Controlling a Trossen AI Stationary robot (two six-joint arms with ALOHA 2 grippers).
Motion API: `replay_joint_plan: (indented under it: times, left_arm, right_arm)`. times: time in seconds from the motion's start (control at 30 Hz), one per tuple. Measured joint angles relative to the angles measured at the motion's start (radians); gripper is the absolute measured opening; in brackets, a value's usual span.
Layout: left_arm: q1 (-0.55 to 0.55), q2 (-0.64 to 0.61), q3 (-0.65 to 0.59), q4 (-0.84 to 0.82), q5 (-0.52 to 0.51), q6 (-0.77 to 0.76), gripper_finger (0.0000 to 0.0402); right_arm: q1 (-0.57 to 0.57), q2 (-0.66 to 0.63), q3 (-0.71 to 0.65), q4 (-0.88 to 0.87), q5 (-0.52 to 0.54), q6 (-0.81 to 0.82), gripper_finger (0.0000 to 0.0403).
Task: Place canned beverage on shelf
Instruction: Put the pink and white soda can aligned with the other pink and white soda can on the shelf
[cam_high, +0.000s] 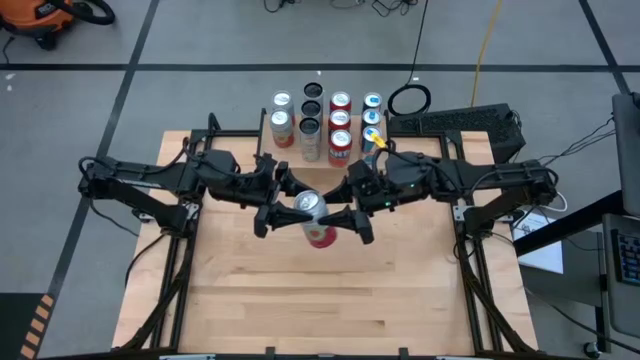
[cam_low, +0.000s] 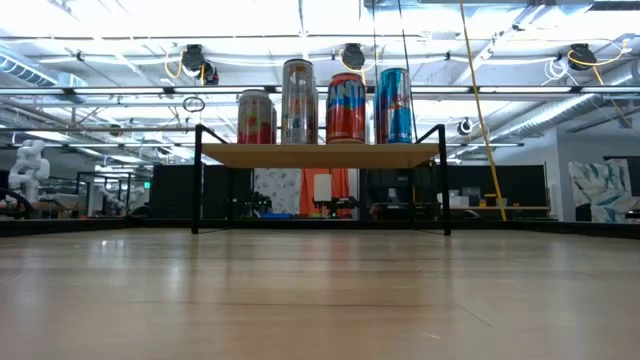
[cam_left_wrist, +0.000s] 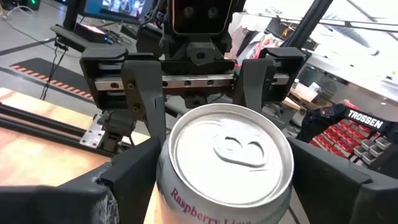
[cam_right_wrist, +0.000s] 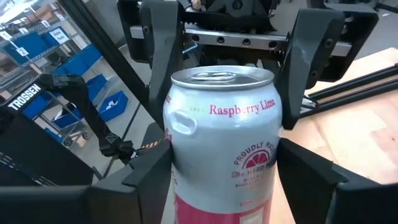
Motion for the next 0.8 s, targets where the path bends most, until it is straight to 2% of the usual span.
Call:
replay_joint_plan:
  times: [0.17,0.4,0.67,0.8]
  left_arm:
    - [0.003,0.0,0.0,-0.008,0.023,0.002,0.032]
    - [0.007,0.0,0.0,-0.039,0.032,0.002,0.0288]
    - [0.011,0.001,0.0,-0.035,0.03,0.018,0.0286]
    - [0.02,0.0,-0.002,-0.036,0.02,0.035,0.0285]
  right_arm:
    - [0.0,0.017,0.0,0.031,0.001,0.0,0.0233]
    - [0.0,0.035,0.0,0.046,0.003,-0.001,0.0233]
    - [-0.001,0.024,0.0,0.023,0.004,0.004,0.0235]
    - [-0.003,0.006,0.001,-0.03,0.013,0.031,0.0254]
